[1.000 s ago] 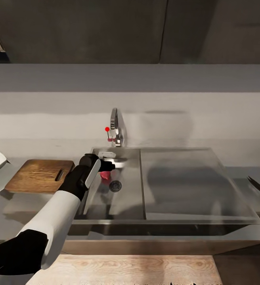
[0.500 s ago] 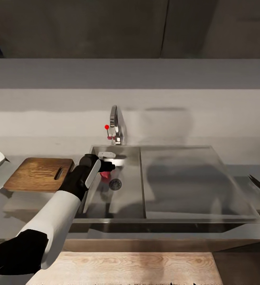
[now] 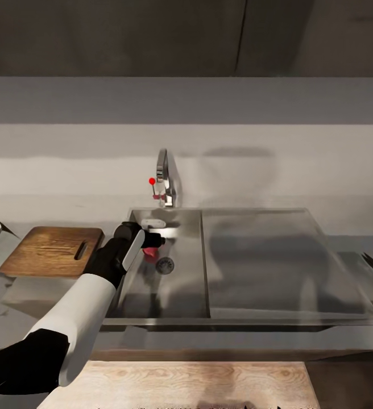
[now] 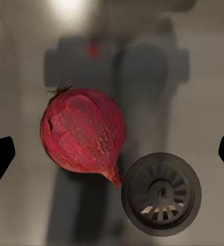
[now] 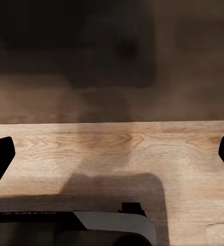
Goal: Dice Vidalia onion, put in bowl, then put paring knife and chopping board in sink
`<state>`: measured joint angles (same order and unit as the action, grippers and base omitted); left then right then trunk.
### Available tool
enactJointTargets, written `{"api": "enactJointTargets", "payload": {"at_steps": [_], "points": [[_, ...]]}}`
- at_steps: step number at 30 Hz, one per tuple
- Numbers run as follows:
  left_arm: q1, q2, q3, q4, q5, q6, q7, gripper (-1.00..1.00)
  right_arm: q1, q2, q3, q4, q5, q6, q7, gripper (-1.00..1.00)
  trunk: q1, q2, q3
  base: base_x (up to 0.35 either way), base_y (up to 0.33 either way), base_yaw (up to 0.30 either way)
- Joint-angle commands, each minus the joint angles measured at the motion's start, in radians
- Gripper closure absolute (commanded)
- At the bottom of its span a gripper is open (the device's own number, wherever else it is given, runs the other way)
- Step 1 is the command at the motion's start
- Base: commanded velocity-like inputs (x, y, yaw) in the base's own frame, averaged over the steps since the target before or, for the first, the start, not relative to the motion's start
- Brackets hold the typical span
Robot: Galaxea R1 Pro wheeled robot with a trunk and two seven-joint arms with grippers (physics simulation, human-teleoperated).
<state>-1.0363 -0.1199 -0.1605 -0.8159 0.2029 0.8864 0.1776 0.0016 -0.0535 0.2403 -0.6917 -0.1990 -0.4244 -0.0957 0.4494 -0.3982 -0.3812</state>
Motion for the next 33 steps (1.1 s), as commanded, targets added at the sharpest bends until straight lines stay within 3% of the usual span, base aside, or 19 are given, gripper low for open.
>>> {"api": "enactJointTargets", "payload": {"at_steps": [1, 18, 33], "points": [[-0.001, 0.0, -0.002, 0.0, 0.01, 0.003, 0.01, -1.0, 0.0, -0.002, 0.008, -0.002, -0.008, -0.002, -0.009, -1.0, 0.001, -0.002, -0.003, 0.017, 0.0, 0.0], [-0.001, 0.001, -0.002, -0.001, 0.01, 0.003, 0.01, -1.0, 0.0, -0.002, 0.01, -0.002, -0.008, -0.002, -0.009, -1.0, 0.001, -0.002, -0.026, 0.037, 0.0, 0.0], [-0.001, 0.008, -0.002, -0.001, 0.009, 0.003, 0.01, -1.0, 0.0, -0.002, 0.01, -0.002, -0.008, -0.002, -0.009, -1.0, 0.001, -0.002, -0.028, 0.013, 0.0, 0.0]]}}
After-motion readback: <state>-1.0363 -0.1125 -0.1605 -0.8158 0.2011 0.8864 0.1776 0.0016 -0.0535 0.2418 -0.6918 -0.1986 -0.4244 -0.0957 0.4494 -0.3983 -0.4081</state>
